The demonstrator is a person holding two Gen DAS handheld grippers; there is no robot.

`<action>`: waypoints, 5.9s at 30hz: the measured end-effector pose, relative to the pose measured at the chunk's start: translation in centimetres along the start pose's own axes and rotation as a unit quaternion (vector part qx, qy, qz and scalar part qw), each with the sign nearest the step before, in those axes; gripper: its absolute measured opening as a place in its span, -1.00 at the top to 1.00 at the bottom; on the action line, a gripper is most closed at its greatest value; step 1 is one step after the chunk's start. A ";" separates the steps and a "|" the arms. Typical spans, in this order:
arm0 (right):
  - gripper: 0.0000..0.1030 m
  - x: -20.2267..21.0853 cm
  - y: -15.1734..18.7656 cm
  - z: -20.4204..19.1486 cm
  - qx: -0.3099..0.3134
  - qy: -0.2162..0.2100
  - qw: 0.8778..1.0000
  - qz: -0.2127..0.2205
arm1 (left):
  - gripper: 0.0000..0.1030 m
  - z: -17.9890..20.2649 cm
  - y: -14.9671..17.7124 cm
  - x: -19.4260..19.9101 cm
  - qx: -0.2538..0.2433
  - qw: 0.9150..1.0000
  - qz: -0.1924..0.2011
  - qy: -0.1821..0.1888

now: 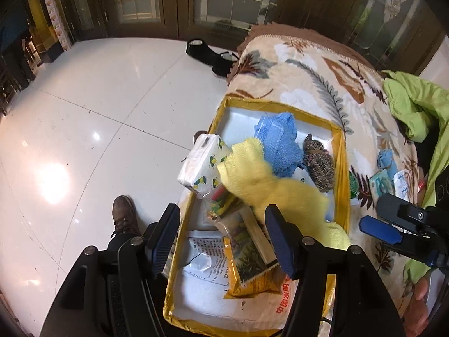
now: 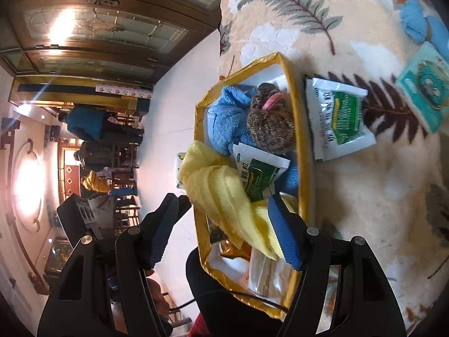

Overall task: Organize soft objects
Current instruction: 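Carry the towel and stick bundle into the tray and open both grippers, then grasp the teal cartoon packet with the left gripper while the right grasps the blue cloth, then carry the blue cloth and teal packet into the tray and open both grippers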

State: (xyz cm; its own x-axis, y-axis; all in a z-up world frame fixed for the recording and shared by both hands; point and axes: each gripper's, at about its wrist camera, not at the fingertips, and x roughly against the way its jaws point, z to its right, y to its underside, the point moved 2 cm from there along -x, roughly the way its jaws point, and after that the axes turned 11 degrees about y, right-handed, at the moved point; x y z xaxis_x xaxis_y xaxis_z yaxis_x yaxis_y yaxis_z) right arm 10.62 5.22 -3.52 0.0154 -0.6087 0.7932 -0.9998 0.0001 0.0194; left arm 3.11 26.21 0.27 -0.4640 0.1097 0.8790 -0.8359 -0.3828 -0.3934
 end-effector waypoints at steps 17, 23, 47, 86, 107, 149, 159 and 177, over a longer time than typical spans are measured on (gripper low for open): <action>-0.30 9.7 0.2 5.3 -0.011 -0.007 0.997 0.081 | -0.24 10.5 1.8 -0.2 -0.119 0.992 0.042 -0.001; -0.30 12.6 0.0 9.2 -0.045 0.003 0.993 0.107 | -0.24 14.4 2.6 -2.2 -0.141 0.989 0.029 0.015; -0.30 16.5 -4.8 17.4 -0.116 0.030 0.983 0.136 | -0.33 25.1 1.8 -10.6 -0.281 0.951 -0.053 0.114; -0.19 7.0 -15.0 12.4 0.222 0.293 0.929 0.035 | -0.05 24.2 2.2 -15.7 -0.275 0.945 -0.127 0.121; 0.38 8.5 -7.5 10.8 0.166 0.217 0.958 0.087 | -0.05 20.0 3.8 -10.2 -0.185 0.975 -0.057 0.109; 0.49 3.1 -9.4 7.1 0.154 0.240 0.957 0.061 | -0.06 4.6 -1.7 -2.1 -0.060 0.996 0.023 0.063; 0.48 -0.6 -7.1 -4.0 0.160 0.087 0.983 0.015 | -0.05 2.6 -2.9 -3.6 -0.041 0.999 0.009 0.034; 0.06 -5.7 -4.9 -4.8 0.179 0.120 0.976 -0.008 | -0.26 1.0 -2.2 -3.8 -0.009 0.999 0.019 0.042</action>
State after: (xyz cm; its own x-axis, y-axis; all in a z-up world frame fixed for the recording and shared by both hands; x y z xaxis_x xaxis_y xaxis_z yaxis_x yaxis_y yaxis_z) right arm 15.52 12.47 -5.21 -0.0096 -0.4030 0.9151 -0.9387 -0.3117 -0.1472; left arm 6.97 25.76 -1.91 -0.5174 0.1728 0.8381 -0.8225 -0.3707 -0.4314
